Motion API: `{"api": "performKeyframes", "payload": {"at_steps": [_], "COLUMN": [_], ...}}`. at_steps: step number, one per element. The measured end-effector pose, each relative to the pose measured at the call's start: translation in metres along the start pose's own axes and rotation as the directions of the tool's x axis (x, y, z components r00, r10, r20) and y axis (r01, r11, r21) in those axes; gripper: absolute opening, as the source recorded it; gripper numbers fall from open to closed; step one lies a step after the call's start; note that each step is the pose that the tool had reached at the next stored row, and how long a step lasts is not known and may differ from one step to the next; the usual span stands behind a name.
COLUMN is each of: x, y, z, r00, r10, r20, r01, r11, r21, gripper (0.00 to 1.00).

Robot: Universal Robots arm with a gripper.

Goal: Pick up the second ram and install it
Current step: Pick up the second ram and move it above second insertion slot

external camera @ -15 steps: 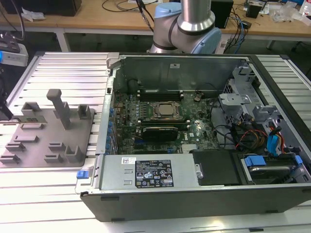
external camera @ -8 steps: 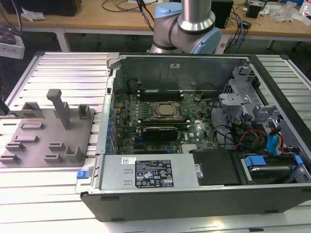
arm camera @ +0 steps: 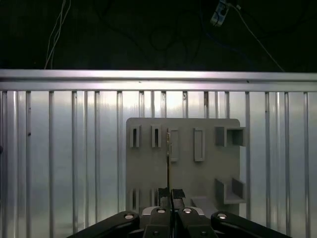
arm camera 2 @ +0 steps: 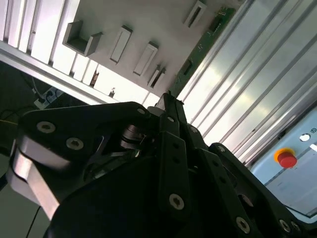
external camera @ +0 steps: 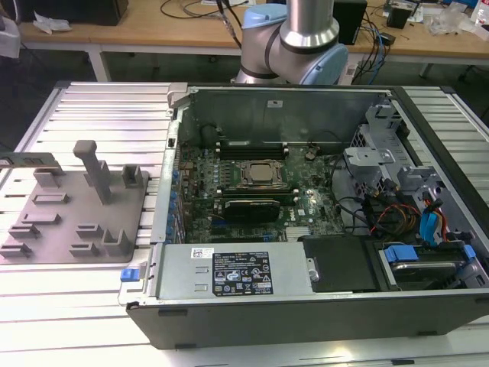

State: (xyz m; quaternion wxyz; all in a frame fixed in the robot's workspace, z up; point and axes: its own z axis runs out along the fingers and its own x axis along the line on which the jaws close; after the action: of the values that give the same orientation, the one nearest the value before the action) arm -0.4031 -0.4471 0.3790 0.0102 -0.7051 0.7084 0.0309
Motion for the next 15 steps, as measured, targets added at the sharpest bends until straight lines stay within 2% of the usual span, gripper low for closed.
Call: {"api": "performKeyframes", "payload": {"at_steps": [15], "x": [-0.0022], "y": [0.001], "z": [-0.0331], "r00": [1.0], "r10": [0.0], "r20": [0.0001], "r01": [0.0], "r11": [1.0], "r21": [0.0012], "gripper": [0.09]}}
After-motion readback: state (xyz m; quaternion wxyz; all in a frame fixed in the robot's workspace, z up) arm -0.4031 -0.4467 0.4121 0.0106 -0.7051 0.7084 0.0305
